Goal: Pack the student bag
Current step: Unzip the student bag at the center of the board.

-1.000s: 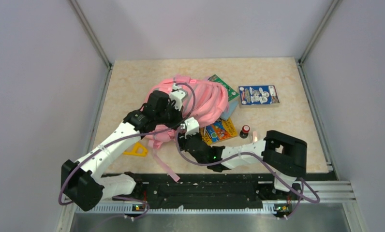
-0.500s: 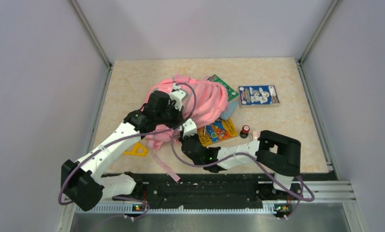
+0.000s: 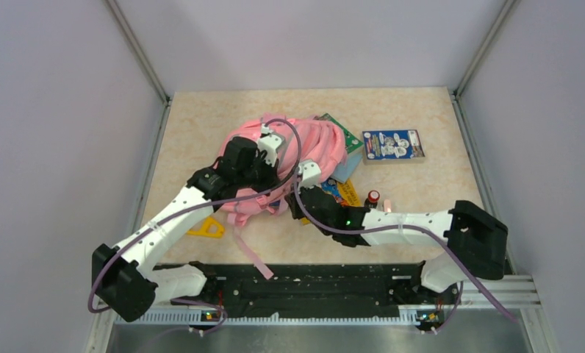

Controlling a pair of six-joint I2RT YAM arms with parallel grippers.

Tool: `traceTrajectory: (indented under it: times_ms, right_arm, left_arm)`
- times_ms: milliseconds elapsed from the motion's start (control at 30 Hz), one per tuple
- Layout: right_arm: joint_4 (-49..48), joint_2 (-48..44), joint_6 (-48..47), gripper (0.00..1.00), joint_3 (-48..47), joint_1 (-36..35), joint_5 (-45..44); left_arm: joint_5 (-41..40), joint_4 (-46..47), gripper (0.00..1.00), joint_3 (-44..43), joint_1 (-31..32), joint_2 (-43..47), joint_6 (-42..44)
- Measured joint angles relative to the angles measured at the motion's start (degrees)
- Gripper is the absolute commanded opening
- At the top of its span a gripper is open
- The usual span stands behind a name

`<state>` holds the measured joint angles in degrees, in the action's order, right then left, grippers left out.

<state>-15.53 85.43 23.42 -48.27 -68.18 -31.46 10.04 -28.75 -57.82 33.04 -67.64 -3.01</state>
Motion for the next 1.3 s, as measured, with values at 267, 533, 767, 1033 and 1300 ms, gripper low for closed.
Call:
traceTrajectory:
  times_ms: [267,533,767,1033,1300]
  right_arm:
    - [4.5,-3.3,2.8,0.0,-0.1,4.0,9.5]
    - [9.3,-9.5,-0.7,0.0,-0.2,7.8,13.5]
    - [12.7,-11.2,-6.4,0.0,-0.3,9.1,12.2]
    - [16.1,-14.9,-9.3,0.0,-0.5,11.6,11.4]
    - [19.4,-16.2,-9.8,0.0,-1.8,24.6,22.4]
  left_arm:
    - [0.6,0.2,0.0,0.0,0.1,0.3,0.6]
    - [0.3,-0.5,0.0,-0.2,1.4,0.3,2.8]
    - [0.6,-2.4,0.0,-0.1,2.4,0.4,6.3]
    - [-2.4,-2.6,0.0,-0.1,3.5,1.0,7.7]
    - [-13.2,-3.1,0.0,-0.1,5.0,2.1,10.1]
